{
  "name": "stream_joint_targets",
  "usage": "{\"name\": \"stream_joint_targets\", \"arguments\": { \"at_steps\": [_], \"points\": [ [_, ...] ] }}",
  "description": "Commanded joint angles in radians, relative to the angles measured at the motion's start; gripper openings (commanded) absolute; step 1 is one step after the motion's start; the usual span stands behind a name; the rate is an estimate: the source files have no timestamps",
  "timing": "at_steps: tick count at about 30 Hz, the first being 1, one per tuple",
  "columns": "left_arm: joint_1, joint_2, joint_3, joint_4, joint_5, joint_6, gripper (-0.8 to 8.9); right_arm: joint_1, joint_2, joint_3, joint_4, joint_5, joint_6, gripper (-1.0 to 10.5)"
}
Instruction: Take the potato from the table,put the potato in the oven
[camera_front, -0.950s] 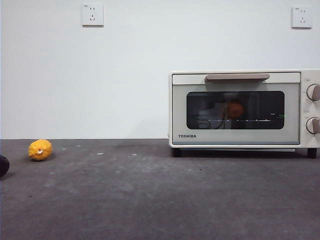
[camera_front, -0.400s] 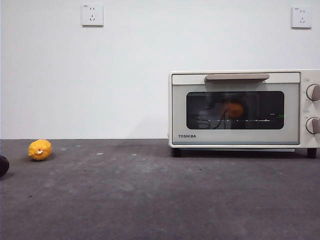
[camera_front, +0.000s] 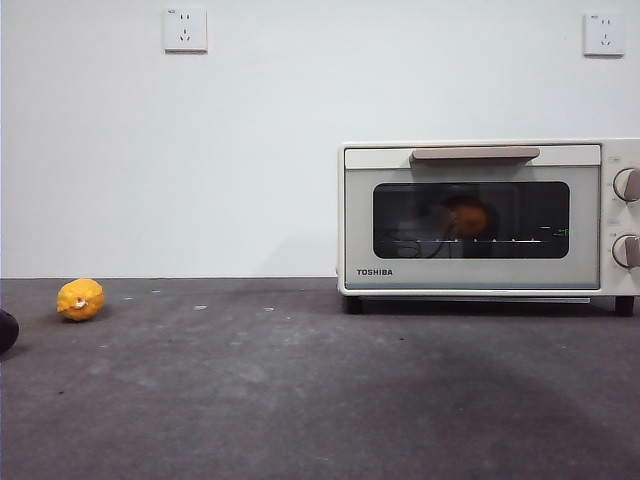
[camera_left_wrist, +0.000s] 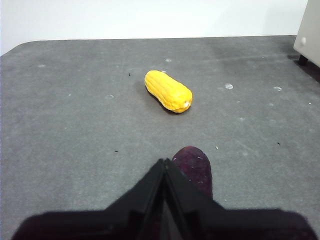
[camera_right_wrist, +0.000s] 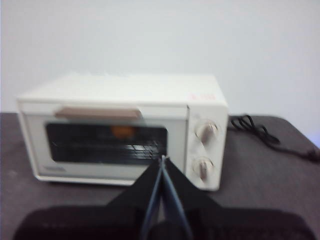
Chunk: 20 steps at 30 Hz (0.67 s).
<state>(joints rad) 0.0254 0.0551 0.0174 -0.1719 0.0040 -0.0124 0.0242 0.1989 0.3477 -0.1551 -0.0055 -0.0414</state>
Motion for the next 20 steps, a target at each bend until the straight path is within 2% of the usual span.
{"name": "stream_joint_targets", "arguments": {
  "at_steps": [1,11,16,20],
  "points": [
    [0.002,0.000,-0.010,0.007,0.003,-0.008,-0.04,-0.026,-0.022,-0.081,0.066,-0.002,-0.005,0.0],
    [0.002,0.000,-0.010,0.007,0.003,-0.008,-0.04,-0.053,-0.187,-0.269,0.080,-0.002,-0.023,0.0],
    [0.002,0.000,-0.010,0.008,0.003,-0.008,-0.04,-0.054,-0.191,-0.334,0.103,-0.002,-0.023,0.0],
    [0.002,0.002,-0.010,0.007,0.003,-0.008,-0.04,-0.054,-0.191,-0.334,0.072,-0.002,-0.050,0.0]
  ]
}}
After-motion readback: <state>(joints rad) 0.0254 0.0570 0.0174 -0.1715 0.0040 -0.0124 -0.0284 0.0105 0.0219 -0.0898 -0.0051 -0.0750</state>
